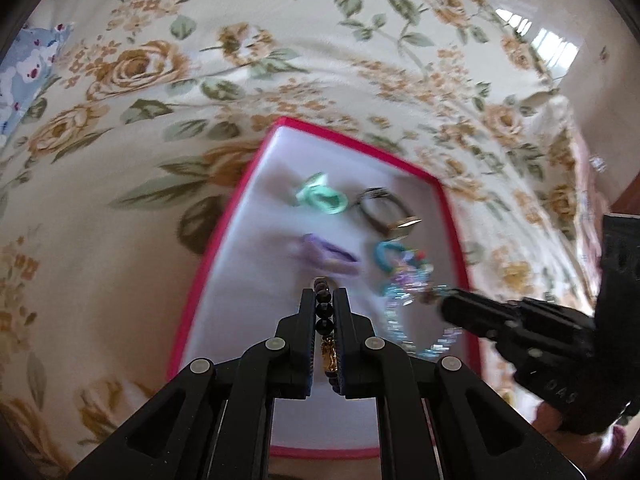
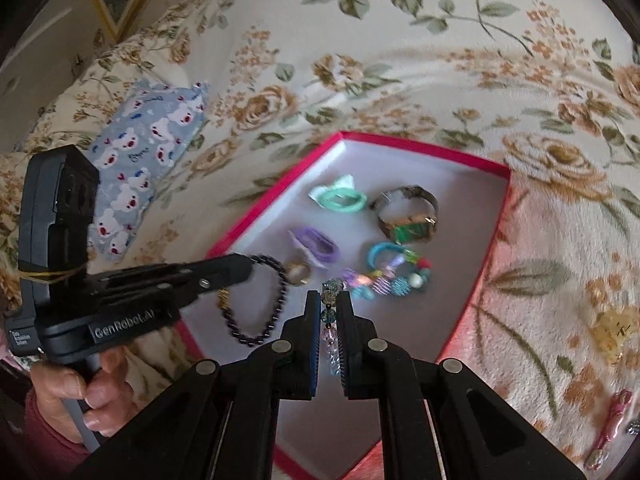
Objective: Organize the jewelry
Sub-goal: 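Lower both bracelets into the box and open both tools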
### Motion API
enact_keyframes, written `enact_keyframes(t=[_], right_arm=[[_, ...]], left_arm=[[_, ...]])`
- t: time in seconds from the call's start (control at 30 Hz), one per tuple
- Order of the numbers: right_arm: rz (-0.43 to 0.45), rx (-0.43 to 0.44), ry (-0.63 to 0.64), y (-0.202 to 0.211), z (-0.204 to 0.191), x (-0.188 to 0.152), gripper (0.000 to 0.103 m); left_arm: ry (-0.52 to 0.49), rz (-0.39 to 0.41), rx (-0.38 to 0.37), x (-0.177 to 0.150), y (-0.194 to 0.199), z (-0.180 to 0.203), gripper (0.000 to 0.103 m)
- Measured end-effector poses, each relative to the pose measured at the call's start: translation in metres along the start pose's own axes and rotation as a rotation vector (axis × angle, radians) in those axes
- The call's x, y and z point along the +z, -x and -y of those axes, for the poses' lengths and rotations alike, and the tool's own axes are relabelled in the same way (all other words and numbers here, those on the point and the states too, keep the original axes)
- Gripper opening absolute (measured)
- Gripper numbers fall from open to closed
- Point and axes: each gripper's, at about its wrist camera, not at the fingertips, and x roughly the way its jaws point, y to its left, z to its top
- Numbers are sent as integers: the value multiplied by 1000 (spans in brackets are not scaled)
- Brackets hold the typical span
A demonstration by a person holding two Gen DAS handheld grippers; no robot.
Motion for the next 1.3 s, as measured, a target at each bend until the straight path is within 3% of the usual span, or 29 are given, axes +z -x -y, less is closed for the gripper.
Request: enact_keyframes(t=[0.23,0.4,0.9,1.1,1.3], right_arm=[[-60,-35,-34,-16,21,-7,7],[-66,-40,-34,-19,23,-9,7],[-78,-83,6,-25,17,-6,9],[-79,-85,5,-25,17,-6,10],[-79,-81,4,-24,16,-6,20]], left_arm=[[4,-42,94,-2,-25,0,7],[-9,-43,117,-2,-30,7,7],[-6,-52,132,-3,-32,3,8],[-1,-49,145,-3,-31,3,19],[9,-52,151,-4,-28,3,22]])
